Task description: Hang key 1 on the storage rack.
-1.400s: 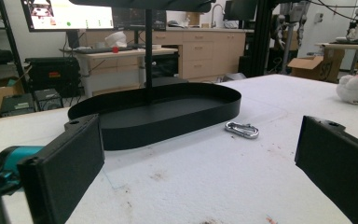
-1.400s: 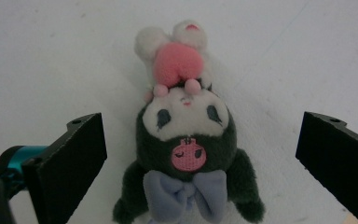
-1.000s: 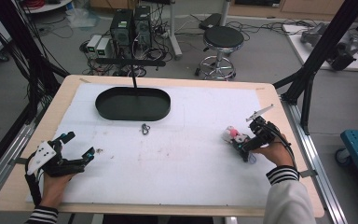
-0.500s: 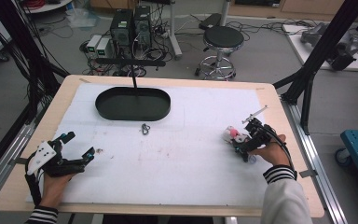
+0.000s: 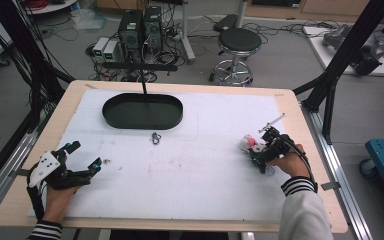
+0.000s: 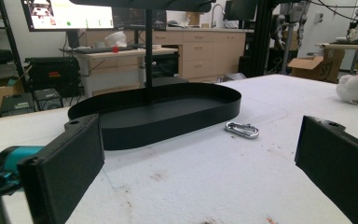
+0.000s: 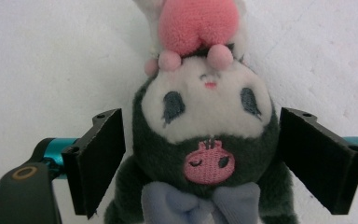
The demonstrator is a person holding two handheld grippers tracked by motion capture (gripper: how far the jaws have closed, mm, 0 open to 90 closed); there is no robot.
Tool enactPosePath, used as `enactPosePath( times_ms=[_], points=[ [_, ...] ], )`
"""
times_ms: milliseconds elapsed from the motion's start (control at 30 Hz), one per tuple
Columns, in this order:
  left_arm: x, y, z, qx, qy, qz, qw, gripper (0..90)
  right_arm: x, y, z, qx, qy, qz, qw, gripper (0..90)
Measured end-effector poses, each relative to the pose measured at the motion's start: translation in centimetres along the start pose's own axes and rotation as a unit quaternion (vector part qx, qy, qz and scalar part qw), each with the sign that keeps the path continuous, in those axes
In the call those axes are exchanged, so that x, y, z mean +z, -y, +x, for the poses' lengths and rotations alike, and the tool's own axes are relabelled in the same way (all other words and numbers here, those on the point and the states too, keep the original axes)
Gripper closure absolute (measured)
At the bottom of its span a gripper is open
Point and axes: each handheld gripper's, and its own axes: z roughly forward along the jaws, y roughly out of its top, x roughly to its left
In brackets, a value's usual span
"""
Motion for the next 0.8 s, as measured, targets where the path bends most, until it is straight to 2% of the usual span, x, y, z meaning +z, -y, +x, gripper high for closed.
enactPosePath(
  times_ms=[67, 167, 233, 367, 800],
  points=[
    [0.01, 0.00, -0.01, 0.000, 0.000, -0.001, 1.0000, 1.7, 0.04, -0.01, -0.02, 0.000, 0.002, 0.004, 1.0000, 17.5],
    [0.01, 0.00, -0.02, 0.000, 0.000, 0.000, 1.0000, 1.7, 0.00, -0.11, -0.04, -0.007, 0.010, 0.007, 0.9999, 26.1],
    [0.01, 0.00, -0.03, 0.000, 0.000, -0.001, 1.0000, 1.7, 0.03, -0.17, 0.01, -0.011, 0.002, 0.007, 0.9999, 30.8],
    [0.00, -0.01, -0.02, 0.001, 0.000, 0.000, 1.0000, 1.7, -0.05, -0.31, 0.14, -0.019, 0.008, 0.008, 0.9997, 38.7],
    [0.01, -0.02, 0.01, 0.000, -0.002, 0.001, 1.0000, 1.7, -0.32, -0.30, 0.34, -0.032, 0.012, 0.003, 0.9994, 40.5]
  ],
)
